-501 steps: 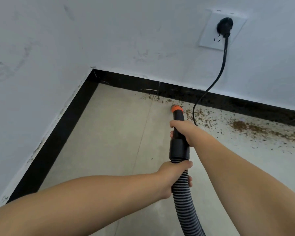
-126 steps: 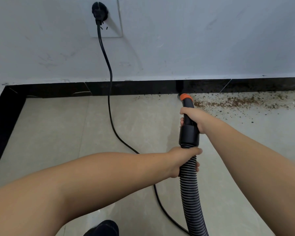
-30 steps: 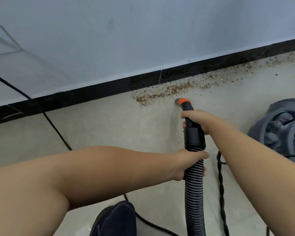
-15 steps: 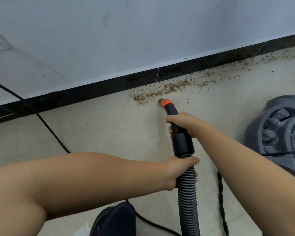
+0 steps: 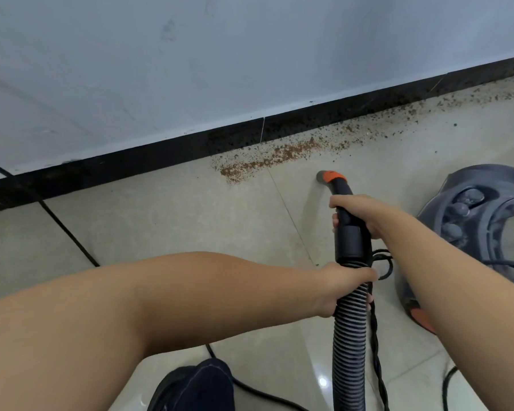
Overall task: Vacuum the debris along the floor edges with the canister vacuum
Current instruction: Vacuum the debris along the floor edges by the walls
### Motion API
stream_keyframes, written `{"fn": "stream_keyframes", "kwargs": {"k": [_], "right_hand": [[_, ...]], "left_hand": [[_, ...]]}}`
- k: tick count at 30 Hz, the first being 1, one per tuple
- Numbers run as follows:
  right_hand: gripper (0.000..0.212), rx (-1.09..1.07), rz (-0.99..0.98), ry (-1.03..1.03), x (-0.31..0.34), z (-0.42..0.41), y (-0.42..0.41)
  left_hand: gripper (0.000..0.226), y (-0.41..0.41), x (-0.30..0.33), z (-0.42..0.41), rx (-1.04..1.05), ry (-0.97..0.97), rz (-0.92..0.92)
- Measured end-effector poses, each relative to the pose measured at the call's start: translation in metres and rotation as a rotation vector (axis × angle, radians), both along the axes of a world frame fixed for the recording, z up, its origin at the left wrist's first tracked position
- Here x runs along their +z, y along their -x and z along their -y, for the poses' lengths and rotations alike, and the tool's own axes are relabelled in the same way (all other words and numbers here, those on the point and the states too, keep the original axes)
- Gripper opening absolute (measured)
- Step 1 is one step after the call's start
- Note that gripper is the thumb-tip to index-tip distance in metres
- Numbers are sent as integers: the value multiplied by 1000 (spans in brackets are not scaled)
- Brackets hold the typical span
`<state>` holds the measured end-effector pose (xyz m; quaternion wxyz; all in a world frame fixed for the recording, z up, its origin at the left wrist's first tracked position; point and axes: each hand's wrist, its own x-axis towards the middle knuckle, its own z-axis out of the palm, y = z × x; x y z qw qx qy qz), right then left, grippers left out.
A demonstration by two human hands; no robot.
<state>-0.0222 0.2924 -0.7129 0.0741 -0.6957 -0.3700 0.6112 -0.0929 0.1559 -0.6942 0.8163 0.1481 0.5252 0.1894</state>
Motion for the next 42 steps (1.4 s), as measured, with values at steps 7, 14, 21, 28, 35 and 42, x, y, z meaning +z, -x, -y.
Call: {"fn": "stream_keyframes", "kwargs": {"k": [7, 14, 21, 28, 35, 42], "right_hand": [[19, 97, -95, 32, -1, 25, 28], [17, 257, -126, 15, -4, 31, 97], [17, 245, -70, -18, -5, 12, 97], [15, 109, -22, -65, -5, -23, 64], [15, 136, -27, -68, -7, -29, 73], [18, 257, -65, -40, -7, -2, 103]], "left_hand": [[21, 13, -4, 28, 92, 20, -46], [20, 54, -14, 37, 238, 32, -69], [19, 57, -14, 20, 240, 16, -29], [17, 42, -13, -16, 180, -13, -36], [19, 44, -13, -22, 221, -4, -49], [19, 57, -11, 7, 301, 21, -85]]}}
